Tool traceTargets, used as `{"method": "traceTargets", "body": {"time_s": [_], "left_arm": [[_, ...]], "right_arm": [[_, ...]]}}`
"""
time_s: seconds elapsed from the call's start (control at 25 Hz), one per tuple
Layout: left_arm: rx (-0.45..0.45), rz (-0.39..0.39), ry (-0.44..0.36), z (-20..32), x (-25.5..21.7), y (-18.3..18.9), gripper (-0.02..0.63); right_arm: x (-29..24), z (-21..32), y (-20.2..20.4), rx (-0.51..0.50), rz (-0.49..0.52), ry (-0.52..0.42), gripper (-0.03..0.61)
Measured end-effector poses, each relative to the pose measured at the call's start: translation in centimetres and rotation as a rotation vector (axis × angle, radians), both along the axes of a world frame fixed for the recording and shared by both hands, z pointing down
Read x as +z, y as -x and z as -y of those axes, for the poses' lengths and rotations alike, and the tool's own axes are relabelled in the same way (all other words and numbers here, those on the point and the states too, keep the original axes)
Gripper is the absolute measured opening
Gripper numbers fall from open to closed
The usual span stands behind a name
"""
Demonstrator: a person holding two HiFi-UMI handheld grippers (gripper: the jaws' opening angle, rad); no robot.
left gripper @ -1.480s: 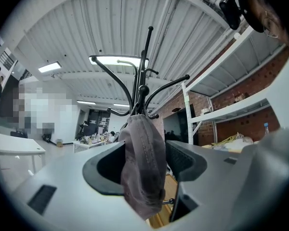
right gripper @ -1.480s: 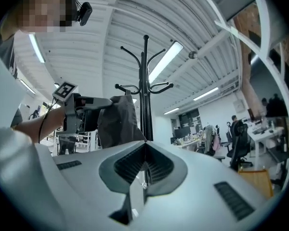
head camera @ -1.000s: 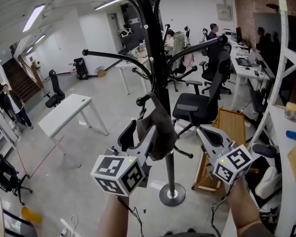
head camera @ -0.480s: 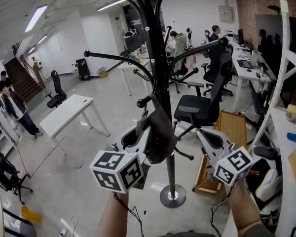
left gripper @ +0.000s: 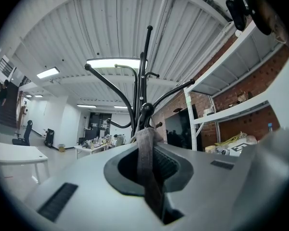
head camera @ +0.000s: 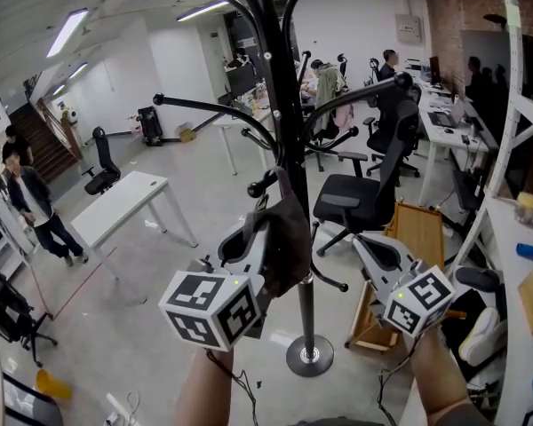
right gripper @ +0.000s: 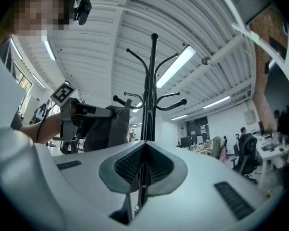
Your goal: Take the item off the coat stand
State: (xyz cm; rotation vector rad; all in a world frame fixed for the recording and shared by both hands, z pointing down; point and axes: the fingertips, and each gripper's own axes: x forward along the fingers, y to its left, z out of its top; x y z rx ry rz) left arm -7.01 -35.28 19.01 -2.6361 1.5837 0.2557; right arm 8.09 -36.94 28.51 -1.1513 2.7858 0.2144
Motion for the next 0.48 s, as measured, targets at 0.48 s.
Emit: {"method": "traceTargets", "body": {"time_s": [0.48], "left_arm": [[-0.008, -0.047, -0.098, -3.4, -4.2, 2.0, 0.023]], "right_arm": [[0.3, 0.3, 0.0, -0.002, 0.018, 0.014, 0.009]]}}
